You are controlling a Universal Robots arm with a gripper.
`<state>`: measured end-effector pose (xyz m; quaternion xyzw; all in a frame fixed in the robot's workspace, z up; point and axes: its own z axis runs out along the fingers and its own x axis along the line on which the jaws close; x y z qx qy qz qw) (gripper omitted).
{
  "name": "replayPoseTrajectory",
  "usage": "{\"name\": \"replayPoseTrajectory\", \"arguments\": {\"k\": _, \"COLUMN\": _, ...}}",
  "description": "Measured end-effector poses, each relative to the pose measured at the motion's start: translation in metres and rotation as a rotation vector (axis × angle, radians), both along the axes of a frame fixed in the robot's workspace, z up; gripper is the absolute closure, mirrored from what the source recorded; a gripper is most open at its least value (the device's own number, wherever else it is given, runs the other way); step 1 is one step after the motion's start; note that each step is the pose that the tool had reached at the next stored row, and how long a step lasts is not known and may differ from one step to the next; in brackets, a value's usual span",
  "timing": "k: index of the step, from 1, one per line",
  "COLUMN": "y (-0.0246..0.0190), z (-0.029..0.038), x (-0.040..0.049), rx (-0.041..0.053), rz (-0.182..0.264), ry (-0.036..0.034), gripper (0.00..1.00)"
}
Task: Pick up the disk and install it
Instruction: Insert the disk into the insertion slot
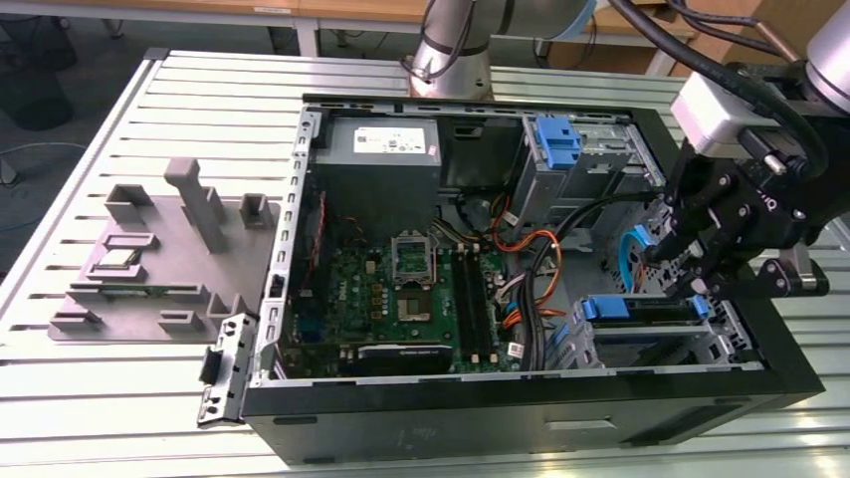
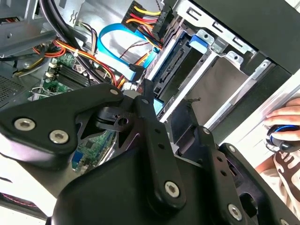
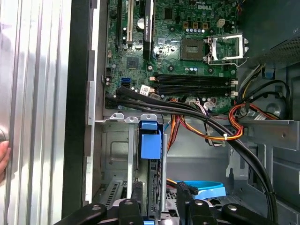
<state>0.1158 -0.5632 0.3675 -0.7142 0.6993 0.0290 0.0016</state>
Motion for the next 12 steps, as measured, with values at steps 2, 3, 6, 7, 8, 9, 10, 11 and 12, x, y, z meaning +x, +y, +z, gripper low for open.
{"name": "replayPoseTrajectory", "arguments": {"k": 2, "y": 0.0, "z": -0.0007, "x": 0.0, "rx": 0.0006, "rz": 0.0, "ry": -0.0006, "gripper": 0.58}}
{"name": "replayPoseTrajectory", "arguments": {"k": 3, "y": 0.0, "z": -0.0009, "x": 0.0, "rx": 0.0009, "rz": 0.0, "ry": -0.0008, "gripper": 0.58}}
{"name": "replayPoseTrajectory", "arguments": {"k": 6, "y": 0.0, "z": -0.0014, "x": 0.0, "rx": 0.0012, "rz": 0.0, "ry": -0.0008, "gripper": 0.58}}
{"name": "replayPoseTrajectory", "arguments": {"k": 7, "y": 0.0, "z": -0.0015, "x": 0.0, "rx": 0.0012, "rz": 0.0, "ry": -0.0009, "gripper": 0.58}}
{"name": "replayPoseTrajectory", "arguments": {"k": 8, "y": 0.0, "z": -0.0015, "x": 0.0, "rx": 0.0012, "rz": 0.0, "ry": -0.0008, "gripper": 0.58}}
{"name": "replayPoseTrajectory", "arguments": {"k": 9, "y": 0.0, "z": -0.0015, "x": 0.0, "rx": 0.0021, "rz": 0.0, "ry": -0.0009, "gripper": 0.58}}
{"name": "replayPoseTrajectory", "arguments": {"k": 10, "y": 0.0, "z": -0.0016, "x": 0.0, "rx": 0.0045, "rz": 0.0, "ry": -0.0009, "gripper": 0.58}}
{"name": "replayPoseTrajectory", "arguments": {"k": 11, "y": 0.0, "z": -0.0015, "x": 0.0, "rx": 0.0058, "rz": 0.0, "ry": -0.0009, "gripper": 0.58}}
{"name": "replayPoseTrajectory", "arguments": {"k": 12, "y": 0.0001, "z": -0.0016, "x": 0.0, "rx": 0.0068, "rz": 0.0, "ry": -0.0011, "gripper": 0.58}}
